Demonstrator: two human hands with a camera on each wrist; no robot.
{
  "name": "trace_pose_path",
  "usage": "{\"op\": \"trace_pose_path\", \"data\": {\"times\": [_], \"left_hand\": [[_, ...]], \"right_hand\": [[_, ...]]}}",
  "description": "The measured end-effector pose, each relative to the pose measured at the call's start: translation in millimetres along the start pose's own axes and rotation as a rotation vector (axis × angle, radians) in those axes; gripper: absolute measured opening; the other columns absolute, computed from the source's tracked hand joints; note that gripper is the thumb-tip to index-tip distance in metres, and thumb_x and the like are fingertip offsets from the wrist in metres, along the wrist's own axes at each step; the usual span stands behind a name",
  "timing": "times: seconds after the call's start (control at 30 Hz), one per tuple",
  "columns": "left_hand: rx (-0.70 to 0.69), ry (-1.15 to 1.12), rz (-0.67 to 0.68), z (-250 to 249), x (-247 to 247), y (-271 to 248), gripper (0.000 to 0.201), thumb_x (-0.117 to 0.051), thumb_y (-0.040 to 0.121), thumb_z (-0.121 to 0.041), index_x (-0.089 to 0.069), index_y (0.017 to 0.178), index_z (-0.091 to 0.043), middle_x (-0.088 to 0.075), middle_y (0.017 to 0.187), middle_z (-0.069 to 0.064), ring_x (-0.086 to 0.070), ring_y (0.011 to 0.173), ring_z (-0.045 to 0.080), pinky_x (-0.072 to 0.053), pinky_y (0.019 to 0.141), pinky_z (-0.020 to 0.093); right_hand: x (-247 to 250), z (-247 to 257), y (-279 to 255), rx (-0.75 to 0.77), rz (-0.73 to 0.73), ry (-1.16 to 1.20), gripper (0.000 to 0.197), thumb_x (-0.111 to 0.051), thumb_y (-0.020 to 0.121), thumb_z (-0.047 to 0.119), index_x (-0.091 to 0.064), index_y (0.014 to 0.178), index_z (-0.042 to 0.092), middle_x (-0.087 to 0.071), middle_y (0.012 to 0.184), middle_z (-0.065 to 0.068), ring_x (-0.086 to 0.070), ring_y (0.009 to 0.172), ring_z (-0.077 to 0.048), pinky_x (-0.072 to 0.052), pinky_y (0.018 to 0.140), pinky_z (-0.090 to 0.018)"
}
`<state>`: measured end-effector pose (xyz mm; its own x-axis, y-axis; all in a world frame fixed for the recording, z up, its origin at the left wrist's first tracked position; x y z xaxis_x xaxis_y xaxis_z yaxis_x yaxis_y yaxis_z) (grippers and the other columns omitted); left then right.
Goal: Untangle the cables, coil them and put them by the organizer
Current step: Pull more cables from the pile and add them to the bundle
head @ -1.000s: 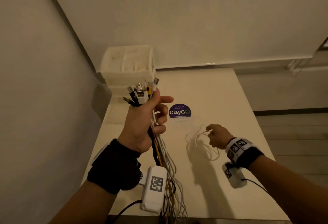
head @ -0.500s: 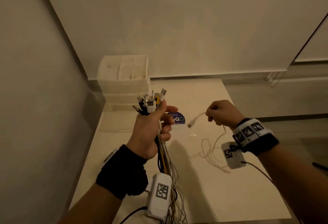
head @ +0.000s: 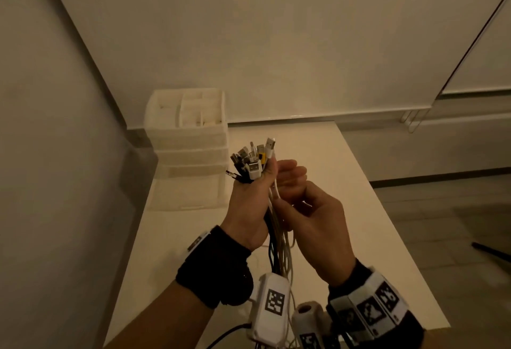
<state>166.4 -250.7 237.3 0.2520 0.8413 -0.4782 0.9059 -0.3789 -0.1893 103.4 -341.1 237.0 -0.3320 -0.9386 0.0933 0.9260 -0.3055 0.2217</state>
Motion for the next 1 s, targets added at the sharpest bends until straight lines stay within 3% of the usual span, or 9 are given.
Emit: {"op": "trace_pose_path", "data": {"times": [0.1,0.2,0.33,0.53,0.63,0.73,0.83,0.9,1.0], "left_hand": [[-0.030,-0.080,0.055,-10.0,1.8,-3.4,0.033,-0.054,0.089,-0.036,-0.060,0.084,-0.004,-0.064,0.069,0.010,-0.068,0.071,0.027,-0.056,0.066,0.036],[-0.133,-0.085,0.043,-23.3,8.4,-5.1,0.030,-0.057,0.086,-0.037,-0.051,0.074,-0.010,-0.037,0.053,-0.002,-0.034,0.043,0.010,-0.042,0.043,0.023],[-0.189,-0.102,0.062,-50.2,24.8,-3.8,0.034,-0.053,0.084,-0.044,-0.048,0.071,-0.013,-0.025,0.047,-0.007,-0.023,0.037,0.005,-0.027,0.037,0.018],[-0.268,0.041,0.047,-53.4,34.3,-14.3,0.035,-0.054,0.085,-0.042,-0.046,0.073,-0.010,-0.024,0.047,-0.005,-0.020,0.036,0.006,-0.019,0.038,0.017],[-0.327,0.056,0.021,-63.7,41.6,-17.0,0.036,-0.056,0.086,-0.042,-0.047,0.073,-0.010,-0.024,0.047,-0.005,-0.020,0.035,0.006,-0.020,0.037,0.016],[-0.398,0.131,-0.029,-78.1,54.4,-22.4,0.030,-0.063,0.083,-0.038,-0.052,0.071,-0.013,-0.026,0.046,-0.005,-0.019,0.035,0.007,-0.018,0.038,0.016],[-0.412,0.418,-0.051,-72.9,46.1,-30.5,0.014,-0.071,0.079,-0.018,-0.062,0.069,-0.019,-0.043,0.043,-0.013,-0.031,0.033,0.003,-0.026,0.037,0.015],[-0.415,0.672,0.015,-52.2,27.9,-34.8,0.012,-0.074,0.081,-0.007,-0.067,0.074,-0.015,-0.054,0.044,-0.017,-0.044,0.037,-0.006,-0.034,0.043,0.009],[-0.363,0.867,0.138,-19.3,4.2,-39.4,0.006,-0.074,0.083,-0.014,-0.074,0.086,-0.009,-0.054,0.045,-0.023,-0.048,0.041,-0.010,-0.033,0.048,0.005]], "right_hand": [[3.6,-1.5,-5.3,0.023,0.043,-0.004,0.007,-0.068,0.086,0.007,-0.070,0.088,0.013,-0.070,0.079,-0.005,-0.061,0.060,-0.022,-0.053,0.056,-0.038],[0.5,-3.1,-9.8,0.022,0.179,0.043,0.008,-0.061,0.090,0.012,-0.069,0.093,0.008,-0.067,0.072,-0.011,-0.054,0.048,-0.022,-0.048,0.048,-0.032],[7.3,-34.9,-23.4,-0.033,0.370,-0.120,0.026,-0.051,0.092,0.031,-0.069,0.087,0.012,-0.060,0.060,-0.001,-0.052,0.051,-0.005,-0.044,0.054,-0.021],[22.6,-66.1,-5.6,-0.087,0.517,-0.181,0.022,-0.054,0.096,0.016,-0.072,0.085,0.011,-0.060,0.063,0.002,-0.055,0.059,-0.009,-0.050,0.063,-0.031],[21.9,-86.6,-7.3,-0.132,0.616,-0.264,0.036,-0.054,0.092,0.044,-0.069,0.071,0.019,-0.055,0.059,0.000,-0.051,0.056,-0.011,-0.046,0.060,-0.030],[38.1,-100.4,-14.3,-0.178,0.504,-0.292,0.050,-0.050,0.082,0.066,-0.051,0.053,0.025,-0.042,0.055,0.003,-0.038,0.054,-0.011,-0.036,0.059,-0.030],[47.1,-87.2,-10.7,-0.175,0.322,-0.223,0.055,-0.059,0.076,0.057,-0.036,0.052,0.013,-0.031,0.055,-0.003,-0.031,0.054,-0.015,-0.031,0.058,-0.032],[46.4,-68.5,-3.9,-0.158,0.246,-0.160,0.058,-0.063,0.073,0.048,-0.034,0.054,0.001,-0.029,0.056,-0.012,-0.029,0.053,-0.019,-0.030,0.057,-0.036],[40.5,-34.6,7.7,-0.144,0.180,-0.027,0.053,-0.065,0.072,0.038,-0.036,0.053,-0.002,-0.023,0.057,-0.022,-0.023,0.054,-0.023,-0.026,0.055,-0.039]]}}
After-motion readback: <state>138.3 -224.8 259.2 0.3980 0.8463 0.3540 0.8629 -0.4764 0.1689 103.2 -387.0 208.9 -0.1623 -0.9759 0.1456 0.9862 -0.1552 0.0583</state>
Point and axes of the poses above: each hand's wrist, its own y-axis towards the middle knuckle, its own x-axis out of the back of the hand, z = x × y, the point moved 4 cm from there along y, towards the middle knuckle
